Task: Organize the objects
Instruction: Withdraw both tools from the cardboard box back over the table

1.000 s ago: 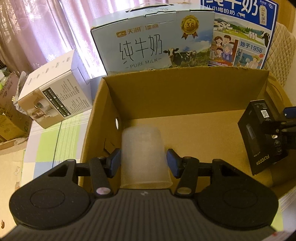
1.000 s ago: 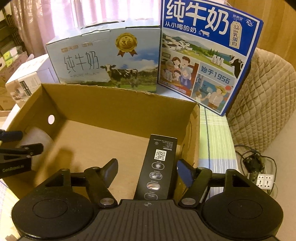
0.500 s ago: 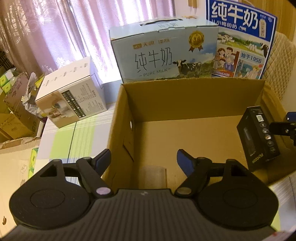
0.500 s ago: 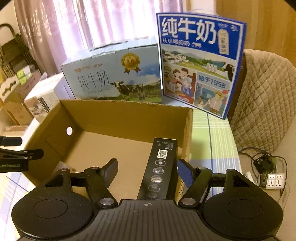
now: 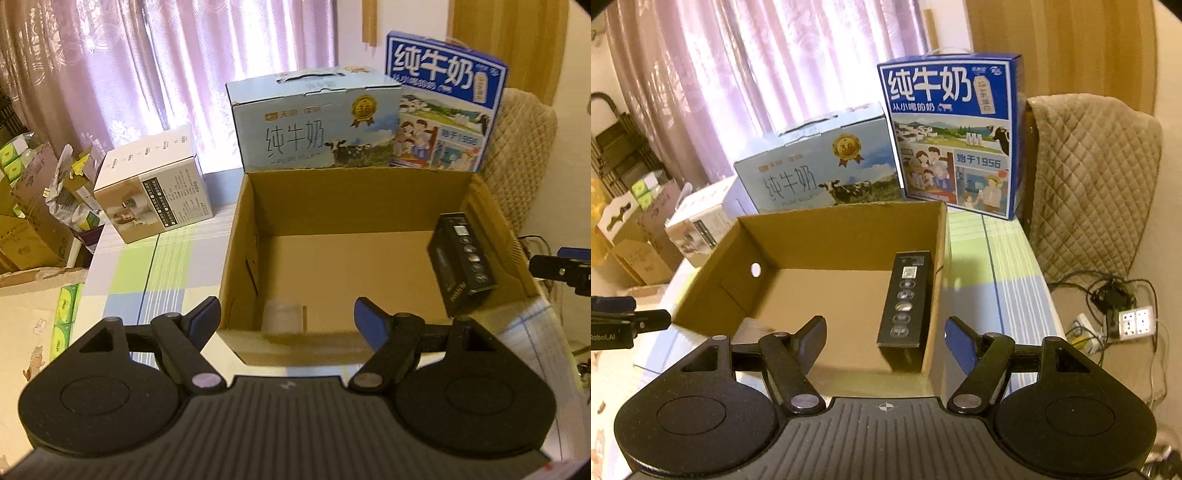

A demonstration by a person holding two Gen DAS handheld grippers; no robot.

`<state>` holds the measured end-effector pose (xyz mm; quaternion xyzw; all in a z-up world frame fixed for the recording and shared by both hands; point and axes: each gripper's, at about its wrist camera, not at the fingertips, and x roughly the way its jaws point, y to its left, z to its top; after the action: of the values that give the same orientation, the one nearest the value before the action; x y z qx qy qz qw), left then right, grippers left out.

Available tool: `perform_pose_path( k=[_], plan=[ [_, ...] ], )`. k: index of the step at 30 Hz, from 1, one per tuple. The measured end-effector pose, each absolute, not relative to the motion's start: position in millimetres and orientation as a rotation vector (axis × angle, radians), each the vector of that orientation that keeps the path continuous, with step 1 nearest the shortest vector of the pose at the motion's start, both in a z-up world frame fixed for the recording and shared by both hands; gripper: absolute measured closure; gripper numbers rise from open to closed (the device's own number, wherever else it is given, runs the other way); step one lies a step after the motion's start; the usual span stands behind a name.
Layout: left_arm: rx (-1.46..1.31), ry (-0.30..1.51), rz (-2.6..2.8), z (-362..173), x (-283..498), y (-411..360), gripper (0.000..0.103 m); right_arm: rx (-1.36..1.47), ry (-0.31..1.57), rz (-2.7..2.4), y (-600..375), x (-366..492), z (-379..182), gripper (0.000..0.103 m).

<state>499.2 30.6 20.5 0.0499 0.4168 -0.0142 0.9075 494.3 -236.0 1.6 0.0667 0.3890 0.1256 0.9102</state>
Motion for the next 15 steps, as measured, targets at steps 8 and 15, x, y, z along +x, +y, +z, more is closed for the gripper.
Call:
perform_pose_path(
  k=[8, 15],
  plan=[
    [0.098, 0.833, -0.060, 38, 448, 47, 0.026, 0.169, 0.800, 0.202, -226, 442, 9, 0.035],
    [0.081, 0.818, -0.071, 45, 407, 69, 0.026, 0.256, 0.797, 0.195, -219, 401, 10, 0.035]
  ],
)
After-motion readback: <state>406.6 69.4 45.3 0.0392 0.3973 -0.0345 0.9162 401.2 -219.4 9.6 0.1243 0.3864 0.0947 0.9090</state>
